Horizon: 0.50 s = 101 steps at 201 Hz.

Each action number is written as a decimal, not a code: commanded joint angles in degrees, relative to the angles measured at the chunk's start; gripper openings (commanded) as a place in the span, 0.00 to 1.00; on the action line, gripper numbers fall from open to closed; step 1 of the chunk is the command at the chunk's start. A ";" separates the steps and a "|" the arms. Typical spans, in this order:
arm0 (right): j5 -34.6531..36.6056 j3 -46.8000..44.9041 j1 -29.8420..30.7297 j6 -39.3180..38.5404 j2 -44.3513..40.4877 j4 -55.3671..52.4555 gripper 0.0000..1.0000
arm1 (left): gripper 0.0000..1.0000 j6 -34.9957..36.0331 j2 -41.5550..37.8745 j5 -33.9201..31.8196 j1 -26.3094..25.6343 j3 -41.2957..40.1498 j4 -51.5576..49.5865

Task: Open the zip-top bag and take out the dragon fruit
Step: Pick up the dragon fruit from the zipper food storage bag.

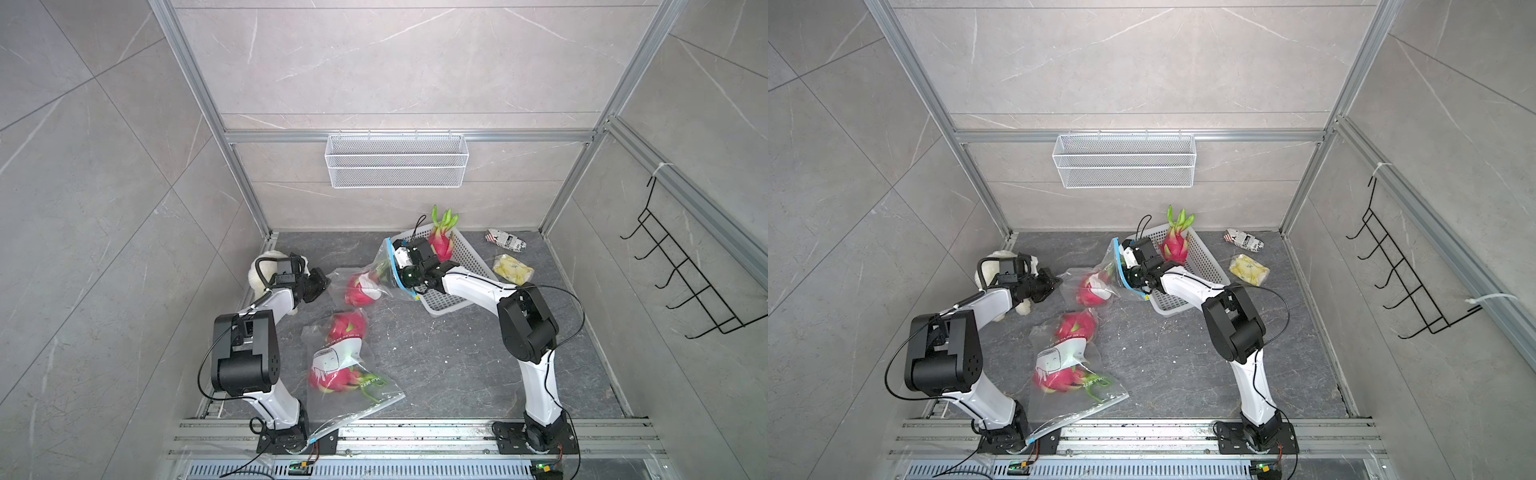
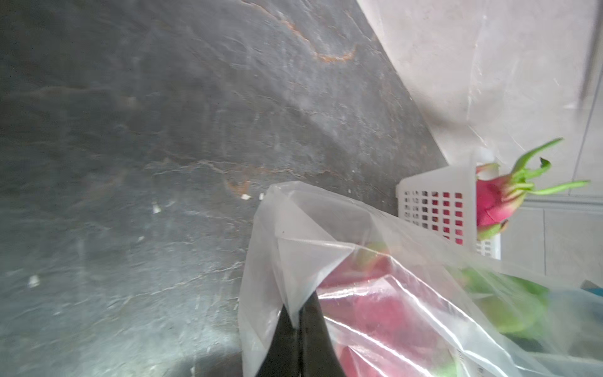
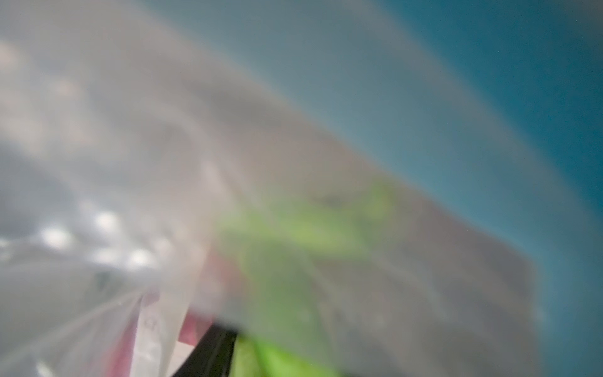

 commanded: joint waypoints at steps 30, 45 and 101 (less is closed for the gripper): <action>-4.35 0.88 0.28 2.21 1.18 3.79 0.56 | 0.00 -2.88 1.62 4.29 0.90 1.18 0.45; -5.62 2.67 0.76 2.61 2.31 4.70 0.61 | 0.00 -3.42 2.71 6.17 0.33 1.78 1.29; -7.10 6.16 1.65 7.39 7.19 8.41 0.67 | 0.00 -1.57 5.34 8.18 -3.63 4.56 0.19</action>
